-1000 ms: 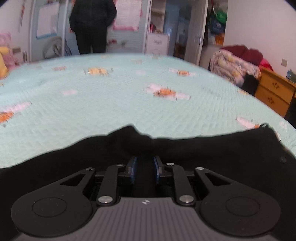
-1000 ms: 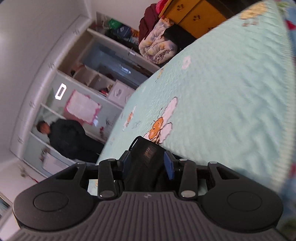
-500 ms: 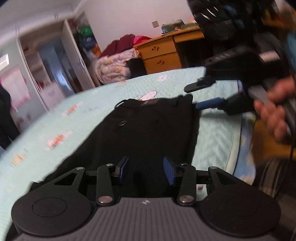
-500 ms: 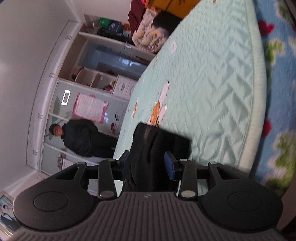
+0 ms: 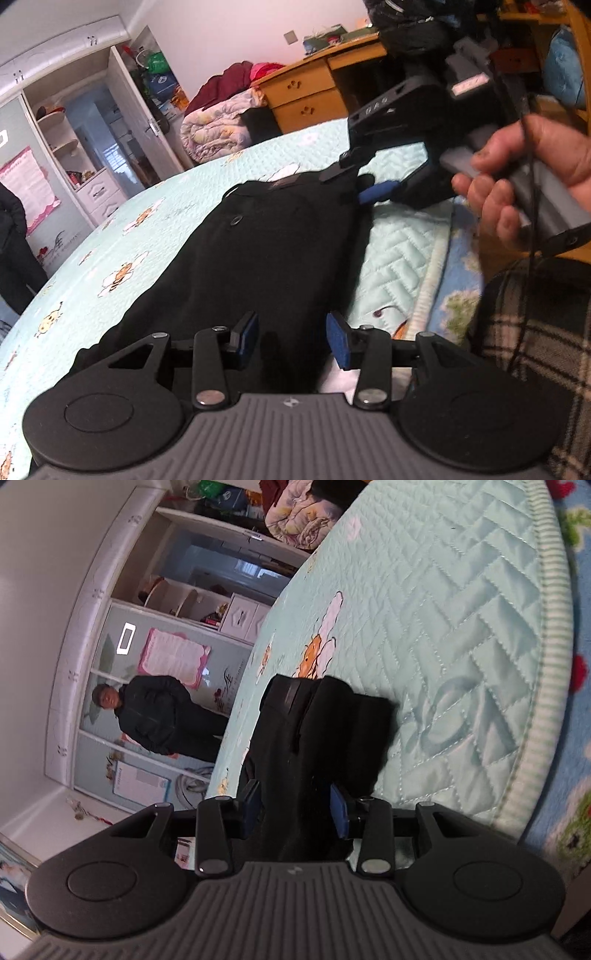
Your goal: Fold clothes
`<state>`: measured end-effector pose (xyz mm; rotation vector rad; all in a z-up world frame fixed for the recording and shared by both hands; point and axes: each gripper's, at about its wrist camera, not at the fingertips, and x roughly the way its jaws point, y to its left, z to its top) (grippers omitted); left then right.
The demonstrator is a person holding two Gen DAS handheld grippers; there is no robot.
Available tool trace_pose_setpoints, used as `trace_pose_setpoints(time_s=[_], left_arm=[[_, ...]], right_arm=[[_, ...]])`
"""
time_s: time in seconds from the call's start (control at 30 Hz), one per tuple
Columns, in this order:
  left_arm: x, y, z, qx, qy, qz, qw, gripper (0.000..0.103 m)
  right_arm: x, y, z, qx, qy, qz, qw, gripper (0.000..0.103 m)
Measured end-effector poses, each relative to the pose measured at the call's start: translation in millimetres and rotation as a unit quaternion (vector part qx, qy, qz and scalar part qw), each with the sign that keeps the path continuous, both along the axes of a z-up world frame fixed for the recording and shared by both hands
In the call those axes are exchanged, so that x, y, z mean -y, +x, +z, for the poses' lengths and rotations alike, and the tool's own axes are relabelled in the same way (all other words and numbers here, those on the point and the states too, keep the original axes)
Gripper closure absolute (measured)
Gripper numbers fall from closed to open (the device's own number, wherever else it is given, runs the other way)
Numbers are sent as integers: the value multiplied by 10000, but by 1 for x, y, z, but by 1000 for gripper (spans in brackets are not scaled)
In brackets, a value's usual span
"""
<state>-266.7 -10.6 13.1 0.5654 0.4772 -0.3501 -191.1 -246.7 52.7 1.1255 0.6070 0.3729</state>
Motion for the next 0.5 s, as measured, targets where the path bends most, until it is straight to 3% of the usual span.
trace_pose_setpoints(time_s=[0.23, 0.27, 0.3, 0.37, 0.5], left_arm=[[8, 1, -10, -54, 482, -230, 9986, 58], [8, 1, -11, -59, 498, -241, 9985, 60], [6, 2, -10, -70, 481, -249, 9985, 70], [-1, 4, -4, -127, 281, -254, 9992, 76], [-10, 0, 10, 8, 186, -285, 9994, 91]], right_arm=[[-4, 1, 0, -66, 12, 71, 10000, 68], [-4, 1, 0, -63, 7, 72, 10000, 70], [-4, 2, 1, -54, -17, 79, 10000, 73], [-4, 1, 3, -13, -112, 70, 9999, 89], [-7, -6, 17, 209, -307, 35, 9993, 91]])
